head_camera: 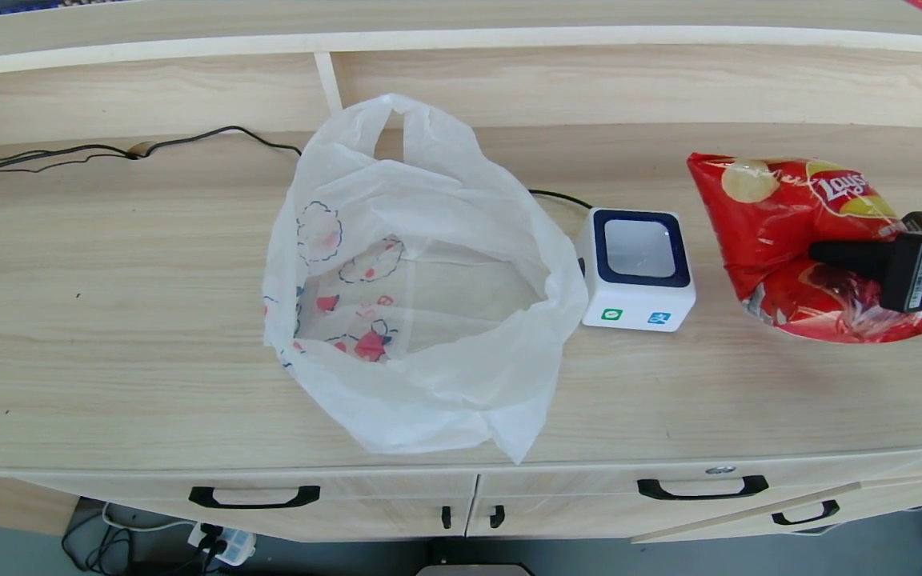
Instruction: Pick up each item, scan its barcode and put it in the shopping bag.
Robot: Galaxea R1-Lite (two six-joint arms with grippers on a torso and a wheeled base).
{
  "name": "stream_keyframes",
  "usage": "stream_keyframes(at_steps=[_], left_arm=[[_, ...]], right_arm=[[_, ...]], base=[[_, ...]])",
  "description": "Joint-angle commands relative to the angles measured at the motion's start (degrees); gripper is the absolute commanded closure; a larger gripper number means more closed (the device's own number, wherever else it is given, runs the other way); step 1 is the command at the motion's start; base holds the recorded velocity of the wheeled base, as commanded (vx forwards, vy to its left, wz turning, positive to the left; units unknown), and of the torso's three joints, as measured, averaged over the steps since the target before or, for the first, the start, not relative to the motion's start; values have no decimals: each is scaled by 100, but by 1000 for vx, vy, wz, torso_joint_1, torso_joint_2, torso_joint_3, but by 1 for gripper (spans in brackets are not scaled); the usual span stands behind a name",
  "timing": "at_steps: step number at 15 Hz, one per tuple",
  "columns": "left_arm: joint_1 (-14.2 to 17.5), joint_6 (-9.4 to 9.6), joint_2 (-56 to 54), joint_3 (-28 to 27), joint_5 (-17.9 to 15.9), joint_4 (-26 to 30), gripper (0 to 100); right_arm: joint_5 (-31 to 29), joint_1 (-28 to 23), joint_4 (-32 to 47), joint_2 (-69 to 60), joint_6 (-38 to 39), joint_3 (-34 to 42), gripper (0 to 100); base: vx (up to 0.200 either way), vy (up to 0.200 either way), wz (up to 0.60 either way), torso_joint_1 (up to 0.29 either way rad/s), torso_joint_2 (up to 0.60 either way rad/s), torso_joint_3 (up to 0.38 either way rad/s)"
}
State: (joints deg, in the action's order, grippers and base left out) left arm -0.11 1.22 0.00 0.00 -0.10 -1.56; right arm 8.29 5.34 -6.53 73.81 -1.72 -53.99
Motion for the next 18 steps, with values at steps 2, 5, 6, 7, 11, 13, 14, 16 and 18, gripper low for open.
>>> stream_keyframes(at_steps=[2,5,6,7,11,13,14,16,18], left_arm=[[2,1,9,0,1,-2,0],[2,1,9,0,1,-2,0],[2,1,9,0,1,-2,0],[2,1,9,0,1,7,0],[2,10,9,0,1,15,0],[2,19,0,0,1,24,0],[-7,28,9,0,1,24,0],[2,19,9,0,1,24,0],[2,19,9,0,1,24,0]], right_arm=[[-3,2,-23,-869,5,337,100],[85,740,3,-1862,436,741,100],[68,1154,-6,-2143,611,961,100],[59,1268,-23,-2213,646,1040,100],[68,2709,-630,-2169,1798,1137,100],[68,3667,-876,-1853,2958,1022,100],[68,3905,-1052,-1633,3257,873,100],[68,4028,-1597,-1255,3705,741,100],[76,4124,-1992,-895,3740,583,100]], base=[[0,0,0,0,0,0],[0,0,0,0,0,0],[0,0,0,0,0,0],[0,0,0,0,0,0],[0,0,0,0,0,0],[0,0,0,0,0,0],[0,0,0,0,0,0],[0,0,0,0,0,0],[0,0,0,0,0,0]])
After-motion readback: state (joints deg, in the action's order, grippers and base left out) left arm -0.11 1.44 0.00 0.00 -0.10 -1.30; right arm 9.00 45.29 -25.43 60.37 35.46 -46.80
